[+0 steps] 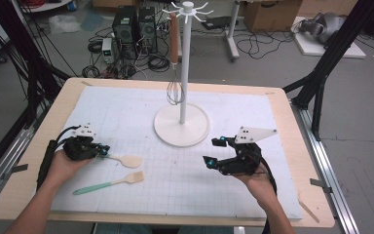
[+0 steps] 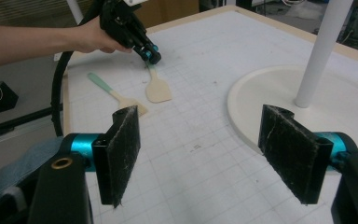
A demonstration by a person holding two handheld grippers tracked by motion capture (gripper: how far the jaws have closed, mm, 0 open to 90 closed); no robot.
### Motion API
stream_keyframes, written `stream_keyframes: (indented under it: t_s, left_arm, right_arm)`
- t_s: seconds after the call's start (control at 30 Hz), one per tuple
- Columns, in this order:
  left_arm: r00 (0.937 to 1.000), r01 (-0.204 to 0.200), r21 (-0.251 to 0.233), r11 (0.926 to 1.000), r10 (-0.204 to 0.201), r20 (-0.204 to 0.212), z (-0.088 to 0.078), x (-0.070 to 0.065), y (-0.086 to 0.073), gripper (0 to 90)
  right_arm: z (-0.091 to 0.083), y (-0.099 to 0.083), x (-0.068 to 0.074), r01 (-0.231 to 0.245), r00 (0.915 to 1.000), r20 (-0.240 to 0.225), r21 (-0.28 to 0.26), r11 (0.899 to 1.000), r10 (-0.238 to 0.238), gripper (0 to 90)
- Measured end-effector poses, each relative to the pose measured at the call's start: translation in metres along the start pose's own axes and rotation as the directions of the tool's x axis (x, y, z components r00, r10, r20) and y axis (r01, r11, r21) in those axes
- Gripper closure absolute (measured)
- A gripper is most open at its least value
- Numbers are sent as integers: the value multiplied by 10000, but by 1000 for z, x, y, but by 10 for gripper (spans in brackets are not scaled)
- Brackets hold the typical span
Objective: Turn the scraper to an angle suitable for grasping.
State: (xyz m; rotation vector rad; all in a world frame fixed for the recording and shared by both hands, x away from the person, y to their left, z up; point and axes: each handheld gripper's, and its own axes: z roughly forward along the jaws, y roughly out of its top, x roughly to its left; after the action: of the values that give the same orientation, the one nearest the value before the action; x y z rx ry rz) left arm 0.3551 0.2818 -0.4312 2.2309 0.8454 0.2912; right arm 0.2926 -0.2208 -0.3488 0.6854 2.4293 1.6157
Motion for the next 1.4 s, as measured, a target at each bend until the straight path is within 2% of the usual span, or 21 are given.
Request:
stream_keyframes:
  t_s: [0.13, 0.23, 0.3, 0.43, 0.6, 0.83, 1.1, 1.4]
  left_arm:
    - [9996, 180, -10, 9998, -181, -227, -1, 6, -3, 896]
    - [9984, 276, 204, 9994, -265, -502, -2, 11, -6, 896]
    - [9981, 391, 77, 9992, -387, -484, -5, 12, -9, 896]
    - [9992, 333, 161, 9993, -329, -228, -8, 13, -12, 896]
    - [9996, 220, -64, 9997, -219, 152, -14, 11, -20, 896]
    - [9985, 27, -119, 9999, -21, 553, -20, 6, -28, 896]
    - [9961, -339, -63, 9994, 343, 815, -25, 0, -32, 896]
    - [9925, -525, -103, 9986, 533, 1096, -29, -8, -37, 896]
  right_arm:
    - [0, 0, 0, 8, 10000, 16, 9, 10000, -8, 287]
    - [0, 0, -1, 29, 10000, 6, 11, 10000, -29, 287]
    - [1, 0, -1, 63, 10000, 18, -4, 10000, -63, 287]
    - [2, 0, -1, 65, 10000, 15, 62, 10000, -65, 287]
    - [3, 0, 0, 118, 9999, -7, 21, 9999, -118, 287]
    - [8, -2, 1, 58, 9999, -89, 57, 10000, -57, 288]
    - [10, -3, 0, 38, 9999, -108, 64, 10000, -37, 288]
    - [11, -6, 1, -45, 9999, -148, 34, 10000, 45, 288]
